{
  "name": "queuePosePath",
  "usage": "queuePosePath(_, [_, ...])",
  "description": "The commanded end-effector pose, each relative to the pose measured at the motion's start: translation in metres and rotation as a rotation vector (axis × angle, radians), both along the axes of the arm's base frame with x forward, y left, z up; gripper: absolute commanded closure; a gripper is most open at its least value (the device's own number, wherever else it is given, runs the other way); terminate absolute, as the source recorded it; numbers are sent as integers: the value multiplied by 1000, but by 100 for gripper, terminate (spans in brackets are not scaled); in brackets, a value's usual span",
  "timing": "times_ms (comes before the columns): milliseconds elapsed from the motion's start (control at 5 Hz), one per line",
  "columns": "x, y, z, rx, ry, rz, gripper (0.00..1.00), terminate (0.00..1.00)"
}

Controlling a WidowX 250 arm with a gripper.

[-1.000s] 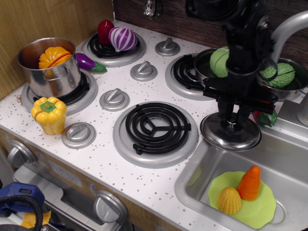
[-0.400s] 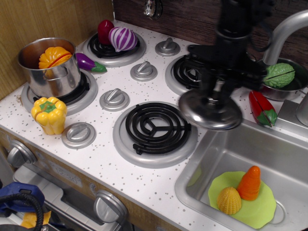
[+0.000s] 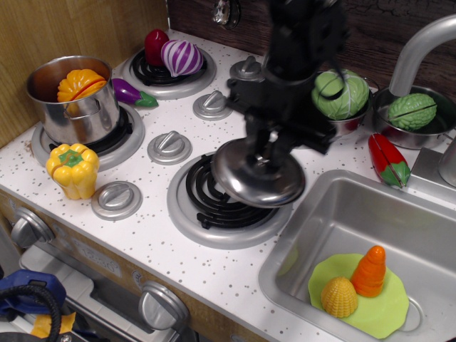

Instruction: Put lid on stove

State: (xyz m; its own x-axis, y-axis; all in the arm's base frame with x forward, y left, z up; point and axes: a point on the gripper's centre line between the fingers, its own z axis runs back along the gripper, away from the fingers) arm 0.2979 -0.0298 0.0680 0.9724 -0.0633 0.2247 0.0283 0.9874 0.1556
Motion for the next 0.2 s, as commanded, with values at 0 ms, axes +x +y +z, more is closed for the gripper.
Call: queuePosePath(0, [0, 23, -2, 16, -103, -21, 100, 100])
